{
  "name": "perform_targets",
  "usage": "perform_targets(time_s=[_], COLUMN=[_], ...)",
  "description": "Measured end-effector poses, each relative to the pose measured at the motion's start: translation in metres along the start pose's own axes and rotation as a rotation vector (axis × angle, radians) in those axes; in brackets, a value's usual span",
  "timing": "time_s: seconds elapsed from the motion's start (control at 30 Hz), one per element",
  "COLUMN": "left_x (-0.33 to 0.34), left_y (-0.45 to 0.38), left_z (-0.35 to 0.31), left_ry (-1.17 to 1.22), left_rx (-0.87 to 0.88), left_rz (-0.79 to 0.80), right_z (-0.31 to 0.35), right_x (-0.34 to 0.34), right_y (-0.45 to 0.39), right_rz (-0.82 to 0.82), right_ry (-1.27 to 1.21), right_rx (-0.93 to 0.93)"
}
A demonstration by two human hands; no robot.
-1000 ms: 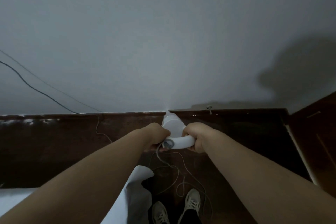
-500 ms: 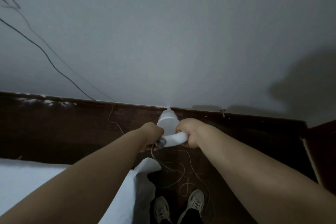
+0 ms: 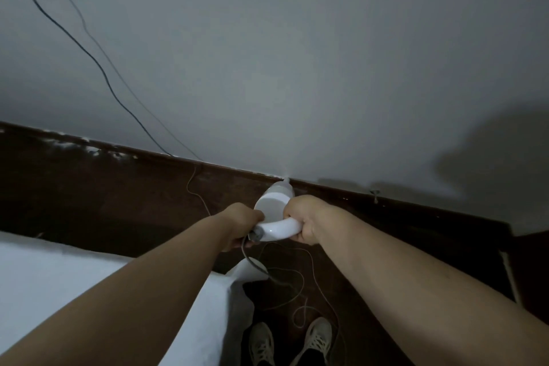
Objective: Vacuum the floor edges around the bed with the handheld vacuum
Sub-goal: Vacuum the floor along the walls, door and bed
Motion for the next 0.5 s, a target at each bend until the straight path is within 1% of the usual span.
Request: perform_targets(time_s=[0.33,0.5], left_x=[0.005,0.004], left_y=[-0.006,-0.009], left_z=[-0.006,-0.008], left_ry=[0.001,-0.009], left_rx=[-0.018,-0.022], left_rz=[0.014,-0.006], right_z=[0.006,0.011], right_x=[-0.010,-0.014], right_y=[0.001,-0.004], right_rz=[0.008,0.015], right_ry=[-0.004,0.037], right_rx=[0.004,-0.020])
Point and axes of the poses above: each hand's wrist, its own y-axis away from the middle knuckle, its own x-axis out of the palm, z = x × y, the point moved 9 cm from there along -y, towards the middle knuckle, and after that the axes turned 1 degree about y, right-handed, at the moved point
